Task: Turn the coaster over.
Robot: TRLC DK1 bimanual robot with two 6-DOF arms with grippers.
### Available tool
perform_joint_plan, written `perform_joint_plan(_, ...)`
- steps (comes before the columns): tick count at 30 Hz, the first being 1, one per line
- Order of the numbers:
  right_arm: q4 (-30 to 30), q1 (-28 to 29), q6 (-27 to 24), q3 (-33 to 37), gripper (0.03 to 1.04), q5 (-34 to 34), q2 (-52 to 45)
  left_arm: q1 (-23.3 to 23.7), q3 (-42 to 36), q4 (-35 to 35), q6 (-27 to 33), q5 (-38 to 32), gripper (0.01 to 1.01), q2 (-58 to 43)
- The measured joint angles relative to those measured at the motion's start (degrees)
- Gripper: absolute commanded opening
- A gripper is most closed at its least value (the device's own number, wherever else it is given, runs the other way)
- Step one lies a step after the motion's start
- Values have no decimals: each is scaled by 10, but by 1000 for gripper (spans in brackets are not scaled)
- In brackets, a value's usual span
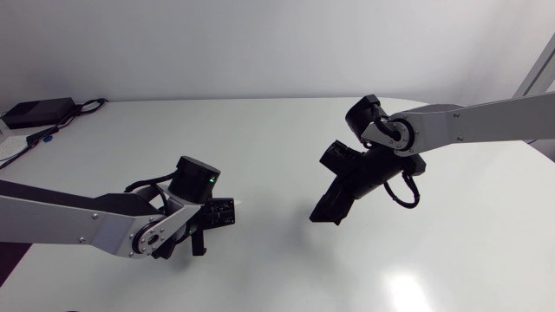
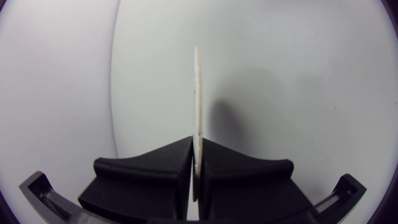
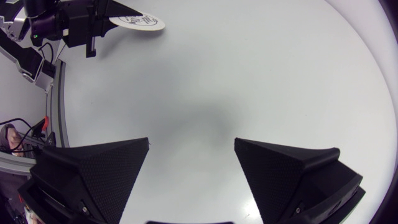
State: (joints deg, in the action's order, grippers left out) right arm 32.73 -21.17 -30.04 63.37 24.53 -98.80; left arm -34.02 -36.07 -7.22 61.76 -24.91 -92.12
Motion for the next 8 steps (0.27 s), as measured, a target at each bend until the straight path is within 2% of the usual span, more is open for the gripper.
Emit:
perform_joint_plan(1, 0, -4, 0, 0, 997, -1, 0, 5, 8, -10, 5, -1, 177, 0)
perform_joint_plan(2, 0, -7, 0, 0, 997, -2, 0, 10, 13, -17, 9, -3, 349, 0)
perform_joint_plan(3, 0, -10, 0, 0, 997, -2, 0, 17, 18, -26, 15, -6, 549, 0)
perform_joint_plan(4, 0, -11, 1, 0, 997, -4, 1, 23, 21, -35, 19, -9, 803, 0)
perform_joint_plan(5, 0, -12, 2, 0, 997, -5, 2, 30, 23, -42, 23, -9, 1011, 1)
perform_joint_plan(8, 0, -14, 3, 0, 997, -6, 10, 44, 34, -49, 32, -10, 990, 17)
